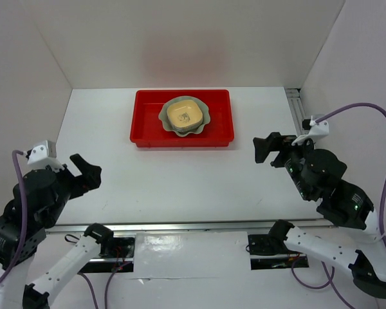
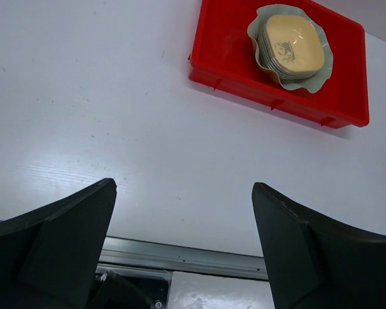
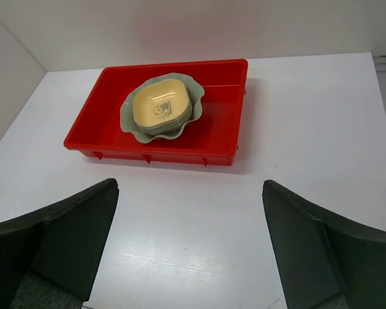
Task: Place the plates into the plastic bin on the countertop
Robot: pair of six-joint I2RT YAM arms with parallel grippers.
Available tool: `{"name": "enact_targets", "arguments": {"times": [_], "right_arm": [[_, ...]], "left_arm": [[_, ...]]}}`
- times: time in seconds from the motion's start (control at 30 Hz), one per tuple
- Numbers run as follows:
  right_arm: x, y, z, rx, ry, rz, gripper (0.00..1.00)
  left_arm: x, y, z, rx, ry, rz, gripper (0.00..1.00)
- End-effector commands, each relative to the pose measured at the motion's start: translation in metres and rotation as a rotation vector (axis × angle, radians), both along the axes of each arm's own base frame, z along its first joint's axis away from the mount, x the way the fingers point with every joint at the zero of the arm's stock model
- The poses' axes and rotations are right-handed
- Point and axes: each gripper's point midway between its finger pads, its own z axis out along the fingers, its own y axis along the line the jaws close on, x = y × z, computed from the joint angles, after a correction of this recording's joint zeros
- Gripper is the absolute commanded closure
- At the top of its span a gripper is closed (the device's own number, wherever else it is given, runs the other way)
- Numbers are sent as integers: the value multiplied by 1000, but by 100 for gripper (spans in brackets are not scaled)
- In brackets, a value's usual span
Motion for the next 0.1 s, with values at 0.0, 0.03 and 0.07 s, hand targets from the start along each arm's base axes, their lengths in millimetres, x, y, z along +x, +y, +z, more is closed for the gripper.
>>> {"name": "enact_targets", "arguments": {"times": [0.0,0.03,0.07], "right_arm": [[4,-3,-3,-11,24,-44,0],[6,-1,-7,-29,39,-45,0],[6,-1,-7,-29,39,-45,0]], "left_arm": [[-5,6,1,22,-9,9,0],[-7,9,2,15,-20,23,0],[-6,9,-2,20,-9,23,0]]}}
